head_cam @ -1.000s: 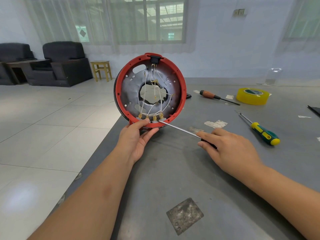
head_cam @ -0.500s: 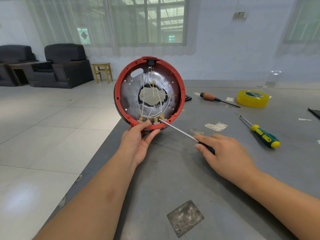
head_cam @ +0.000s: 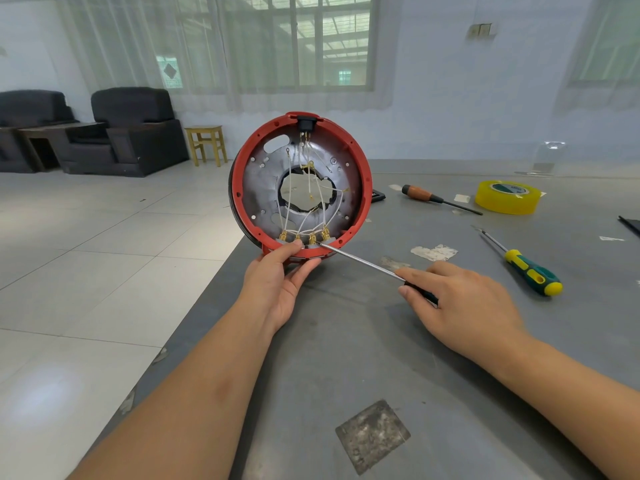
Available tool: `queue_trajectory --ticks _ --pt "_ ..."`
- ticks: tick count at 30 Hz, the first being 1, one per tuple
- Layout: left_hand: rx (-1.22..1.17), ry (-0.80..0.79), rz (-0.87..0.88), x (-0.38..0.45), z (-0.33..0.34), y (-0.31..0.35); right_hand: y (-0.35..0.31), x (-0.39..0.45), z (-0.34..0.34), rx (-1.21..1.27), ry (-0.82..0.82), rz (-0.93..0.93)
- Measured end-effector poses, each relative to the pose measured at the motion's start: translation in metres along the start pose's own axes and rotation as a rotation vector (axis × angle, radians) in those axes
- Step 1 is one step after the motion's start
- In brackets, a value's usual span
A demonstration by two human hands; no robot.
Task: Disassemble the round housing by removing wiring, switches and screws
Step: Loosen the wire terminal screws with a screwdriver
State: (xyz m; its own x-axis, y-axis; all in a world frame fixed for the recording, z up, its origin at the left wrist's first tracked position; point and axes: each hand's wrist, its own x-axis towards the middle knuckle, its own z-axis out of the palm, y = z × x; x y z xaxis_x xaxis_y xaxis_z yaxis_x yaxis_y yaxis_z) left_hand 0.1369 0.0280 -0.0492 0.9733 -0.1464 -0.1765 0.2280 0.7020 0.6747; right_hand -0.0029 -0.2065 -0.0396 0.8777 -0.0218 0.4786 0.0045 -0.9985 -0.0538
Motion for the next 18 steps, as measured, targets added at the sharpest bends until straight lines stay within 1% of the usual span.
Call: queue_trajectory --ticks 5,10,18 --pt "0.004 -0.002 0.005 0.001 0.0 -0.001 0.001 0.001 0.0 -0.004 0.011 -0.007" --pt "0.017 -0.004 0.003 0.002 -0.001 -0.001 0.002 0.0 0.003 0.014 -0.017 0.003" --pt "0.005 0.018 0.007 0.001 0.001 -0.001 -0.008 -0.001 0.009 0.144 -0.071 0.016"
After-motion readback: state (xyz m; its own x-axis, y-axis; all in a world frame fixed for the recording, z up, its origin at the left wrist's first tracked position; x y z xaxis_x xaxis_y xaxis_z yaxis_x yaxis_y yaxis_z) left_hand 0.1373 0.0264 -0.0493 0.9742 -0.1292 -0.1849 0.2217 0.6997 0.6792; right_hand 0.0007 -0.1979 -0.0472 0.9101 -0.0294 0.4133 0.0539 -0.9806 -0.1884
